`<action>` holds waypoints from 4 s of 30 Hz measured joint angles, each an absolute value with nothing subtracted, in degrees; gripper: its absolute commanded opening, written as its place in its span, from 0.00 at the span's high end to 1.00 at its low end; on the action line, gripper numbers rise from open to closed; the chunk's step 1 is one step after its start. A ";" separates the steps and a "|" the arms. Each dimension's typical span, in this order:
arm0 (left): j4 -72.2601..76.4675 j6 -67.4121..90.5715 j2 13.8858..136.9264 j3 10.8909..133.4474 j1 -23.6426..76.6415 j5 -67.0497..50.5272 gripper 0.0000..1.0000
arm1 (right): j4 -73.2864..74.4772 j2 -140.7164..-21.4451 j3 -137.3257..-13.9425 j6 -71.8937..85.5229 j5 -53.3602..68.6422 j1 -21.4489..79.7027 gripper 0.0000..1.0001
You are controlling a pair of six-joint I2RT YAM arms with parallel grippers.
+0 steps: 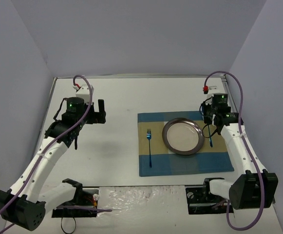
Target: Set the dinner table for one person
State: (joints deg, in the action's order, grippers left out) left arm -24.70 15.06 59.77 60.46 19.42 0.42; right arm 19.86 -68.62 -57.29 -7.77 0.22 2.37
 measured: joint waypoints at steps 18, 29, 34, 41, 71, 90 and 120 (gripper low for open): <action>-27.72 10.54 54.08 57.52 20.36 8.90 0.03 | 14.66 -66.67 -43.92 -22.18 9.36 -11.26 1.00; -27.83 10.50 54.86 57.41 20.56 9.11 0.03 | 9.11 -71.13 -40.28 -23.05 11.42 -15.61 1.00; -27.82 10.50 55.73 57.41 20.50 9.07 0.03 | 7.94 -73.20 -40.16 -23.05 11.47 -16.14 1.00; -27.83 10.52 56.50 57.36 19.99 8.61 0.03 | 7.06 -77.03 -40.20 -22.93 11.46 -16.51 0.98; -27.81 10.52 57.23 57.15 18.92 6.87 0.03 | 6.66 -84.79 -43.56 -21.04 11.32 -17.61 0.94; -27.79 10.52 57.39 56.64 18.67 5.70 0.03 | 7.07 -88.44 -46.41 -19.09 10.77 -17.61 0.85; -28.10 11.09 55.36 56.60 18.22 4.70 0.03 | 13.98 -53.64 -64.80 -6.08 -4.33 -8.07 0.07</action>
State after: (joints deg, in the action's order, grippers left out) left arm -28.10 11.09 55.36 56.60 18.22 4.70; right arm 13.98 -53.64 -64.80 -6.08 -4.33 -8.07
